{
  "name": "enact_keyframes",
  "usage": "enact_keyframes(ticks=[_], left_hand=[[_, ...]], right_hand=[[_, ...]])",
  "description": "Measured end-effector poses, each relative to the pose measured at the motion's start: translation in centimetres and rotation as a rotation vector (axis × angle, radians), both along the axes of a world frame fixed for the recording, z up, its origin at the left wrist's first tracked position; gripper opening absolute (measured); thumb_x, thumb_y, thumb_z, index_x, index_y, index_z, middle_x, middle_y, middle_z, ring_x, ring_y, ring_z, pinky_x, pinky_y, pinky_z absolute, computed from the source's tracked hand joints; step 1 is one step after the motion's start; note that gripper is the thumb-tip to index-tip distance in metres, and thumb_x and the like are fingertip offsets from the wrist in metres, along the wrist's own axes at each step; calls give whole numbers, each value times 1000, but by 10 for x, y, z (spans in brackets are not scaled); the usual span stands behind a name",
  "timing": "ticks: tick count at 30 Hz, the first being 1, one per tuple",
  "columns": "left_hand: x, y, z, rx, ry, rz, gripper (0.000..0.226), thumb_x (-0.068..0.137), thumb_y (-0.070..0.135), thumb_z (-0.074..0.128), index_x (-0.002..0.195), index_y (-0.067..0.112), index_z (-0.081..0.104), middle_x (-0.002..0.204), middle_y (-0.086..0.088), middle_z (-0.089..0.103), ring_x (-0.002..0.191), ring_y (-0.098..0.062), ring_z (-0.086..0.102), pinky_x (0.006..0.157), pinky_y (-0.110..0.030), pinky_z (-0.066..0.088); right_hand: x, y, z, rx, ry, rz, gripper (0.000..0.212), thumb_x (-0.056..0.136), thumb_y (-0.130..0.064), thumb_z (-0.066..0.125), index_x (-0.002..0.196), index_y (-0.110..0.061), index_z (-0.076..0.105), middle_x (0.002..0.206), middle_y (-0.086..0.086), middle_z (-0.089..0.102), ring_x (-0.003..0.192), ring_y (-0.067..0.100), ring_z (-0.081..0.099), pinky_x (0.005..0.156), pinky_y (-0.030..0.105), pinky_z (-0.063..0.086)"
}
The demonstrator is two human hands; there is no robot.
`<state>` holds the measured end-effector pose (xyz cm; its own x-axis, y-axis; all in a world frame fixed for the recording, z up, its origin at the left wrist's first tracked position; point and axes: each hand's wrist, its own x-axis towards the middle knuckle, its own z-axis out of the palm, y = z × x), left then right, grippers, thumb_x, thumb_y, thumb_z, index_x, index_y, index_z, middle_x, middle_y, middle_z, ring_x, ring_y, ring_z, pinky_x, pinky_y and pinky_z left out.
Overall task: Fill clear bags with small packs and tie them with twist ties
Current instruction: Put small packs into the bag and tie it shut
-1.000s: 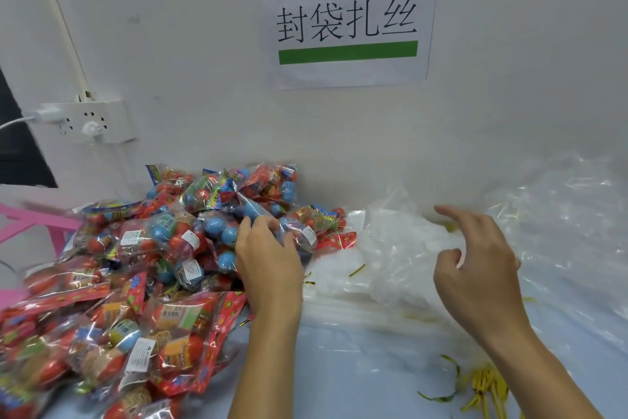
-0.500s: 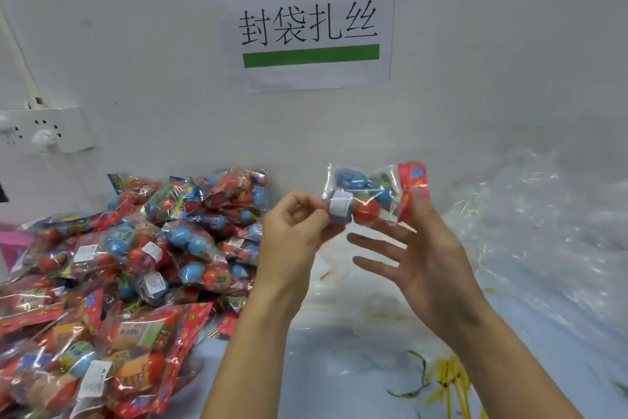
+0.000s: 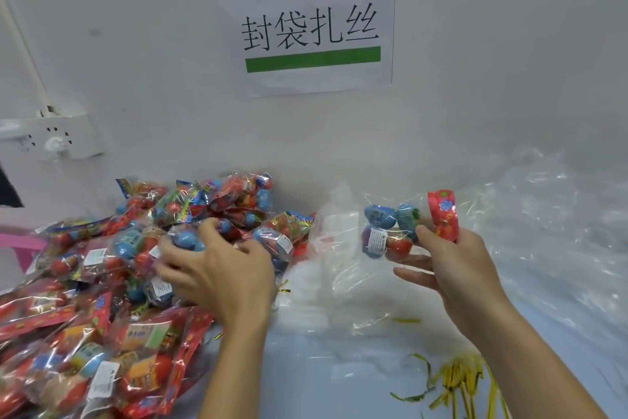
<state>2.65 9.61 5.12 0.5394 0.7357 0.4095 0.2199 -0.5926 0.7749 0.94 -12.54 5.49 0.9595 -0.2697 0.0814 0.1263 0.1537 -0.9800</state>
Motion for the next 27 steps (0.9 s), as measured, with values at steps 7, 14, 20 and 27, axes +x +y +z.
enact_keyframes(ticks=[7,14,20,27], left_hand=[[0,19,-7,11,179,-55,49,89,26,66,136,16,56,161,-4,25,143,-37,18,111,-54,22],[-5,6,9,130,-174,-69,10,85,14,74,94,11,69,118,-7,67,112,-29,53,90,-43,43],[-12,-4,38,-223,-605,-316,30,87,12,73,101,27,52,91,17,57,77,-8,63,67,-13,53],[-11,-43,50,-1041,-461,-879,34,89,-8,56,118,10,58,100,-12,68,73,-26,69,63,-34,58]], right_hand=[[3,4,-6,-55,3,22,20,104,-10,49,112,-16,66,96,8,77,74,22,77,52,30,59],[3,2,-5,-54,-15,41,22,103,-10,50,102,-21,68,83,-2,79,74,21,77,52,29,59],[3,0,-2,-64,-22,45,22,103,-10,50,102,-18,70,86,3,79,76,21,77,55,30,60],[1,2,2,65,-94,85,35,103,-2,46,119,-28,62,100,2,77,80,26,77,58,30,60]])
